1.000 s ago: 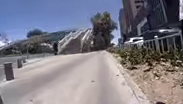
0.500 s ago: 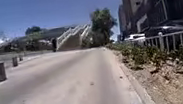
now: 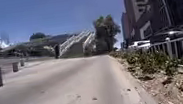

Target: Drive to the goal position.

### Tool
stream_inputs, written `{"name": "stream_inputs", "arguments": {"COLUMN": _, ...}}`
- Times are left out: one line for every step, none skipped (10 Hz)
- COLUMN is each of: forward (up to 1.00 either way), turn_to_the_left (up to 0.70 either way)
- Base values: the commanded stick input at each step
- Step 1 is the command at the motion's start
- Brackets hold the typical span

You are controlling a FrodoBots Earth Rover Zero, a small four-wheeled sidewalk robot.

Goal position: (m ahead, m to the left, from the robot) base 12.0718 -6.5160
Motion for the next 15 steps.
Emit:
{"name": "stream_inputs", "arguments": {"forward": 0.45, "turn_to_the_left": 0.00}}
{"name": "stream_inputs", "arguments": {"forward": 0.45, "turn_to_the_left": 0.00}}
{"name": "stream_inputs", "arguments": {"forward": 0.45, "turn_to_the_left": 0.00}}
{"name": "stream_inputs", "arguments": {"forward": 0.45, "turn_to_the_left": 0.00}}
{"name": "stream_inputs", "arguments": {"forward": 0.45, "turn_to_the_left": 0.00}}
{"name": "stream_inputs", "arguments": {"forward": 0.45, "turn_to_the_left": 0.00}}
{"name": "stream_inputs", "arguments": {"forward": 0.45, "turn_to_the_left": 0.00}}
{"name": "stream_inputs", "arguments": {"forward": 0.45, "turn_to_the_left": 0.00}}
{"name": "stream_inputs", "arguments": {"forward": 0.45, "turn_to_the_left": 0.00}}
{"name": "stream_inputs", "arguments": {"forward": 0.45, "turn_to_the_left": 0.00}}
{"name": "stream_inputs", "arguments": {"forward": 0.45, "turn_to_the_left": 0.00}}
{"name": "stream_inputs", "arguments": {"forward": 0.45, "turn_to_the_left": 0.00}}
{"name": "stream_inputs", "arguments": {"forward": 0.45, "turn_to_the_left": 0.00}}
{"name": "stream_inputs", "arguments": {"forward": 0.45, "turn_to_the_left": 0.00}}
{"name": "stream_inputs", "arguments": {"forward": 0.45, "turn_to_the_left": 0.00}}
